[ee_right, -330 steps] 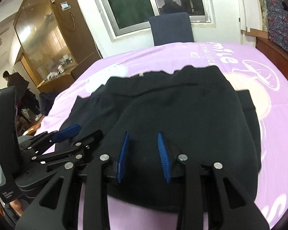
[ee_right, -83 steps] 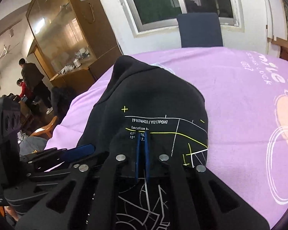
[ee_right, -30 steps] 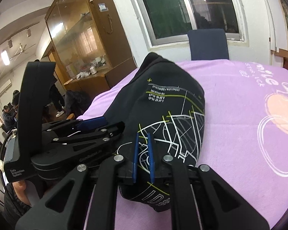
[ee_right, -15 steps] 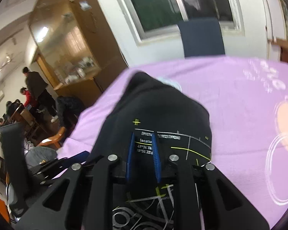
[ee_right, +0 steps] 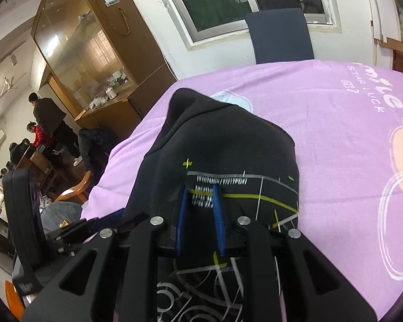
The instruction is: Fold large clothes
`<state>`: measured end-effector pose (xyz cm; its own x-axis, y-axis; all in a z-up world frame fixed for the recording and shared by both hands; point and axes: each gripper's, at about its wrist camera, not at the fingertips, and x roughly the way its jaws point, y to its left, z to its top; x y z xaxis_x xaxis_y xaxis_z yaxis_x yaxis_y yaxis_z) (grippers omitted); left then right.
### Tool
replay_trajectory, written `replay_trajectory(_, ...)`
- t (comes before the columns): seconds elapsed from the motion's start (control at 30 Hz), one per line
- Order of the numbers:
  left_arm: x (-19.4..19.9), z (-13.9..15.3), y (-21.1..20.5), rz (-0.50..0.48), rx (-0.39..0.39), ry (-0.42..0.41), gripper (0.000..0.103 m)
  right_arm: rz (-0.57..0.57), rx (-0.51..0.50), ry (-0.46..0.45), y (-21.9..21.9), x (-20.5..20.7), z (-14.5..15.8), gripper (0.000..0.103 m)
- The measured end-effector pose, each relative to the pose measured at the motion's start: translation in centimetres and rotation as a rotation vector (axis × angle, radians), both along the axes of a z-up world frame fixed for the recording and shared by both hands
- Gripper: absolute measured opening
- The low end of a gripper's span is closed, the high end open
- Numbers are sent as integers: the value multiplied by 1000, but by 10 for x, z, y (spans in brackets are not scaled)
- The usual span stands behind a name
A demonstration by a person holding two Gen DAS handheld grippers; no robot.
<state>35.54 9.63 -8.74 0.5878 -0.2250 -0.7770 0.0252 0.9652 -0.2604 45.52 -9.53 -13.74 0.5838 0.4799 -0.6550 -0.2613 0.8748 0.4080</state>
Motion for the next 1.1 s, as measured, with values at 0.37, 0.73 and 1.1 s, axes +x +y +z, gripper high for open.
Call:
replay_trajectory(0.37, -6, 9, 13, 13, -53, -12, 47, 4, 9, -56, -14, -62, 5, 34)
replay_trajectory(0.73, -14, -6, -45, -63, 254, -33, 47, 46, 25, -85, -15, -75, -15, 34)
replay_trajectory(1.1, -35, 17, -51, -51, 262, -125, 51, 4, 73, -160, -35, -91, 7, 48)
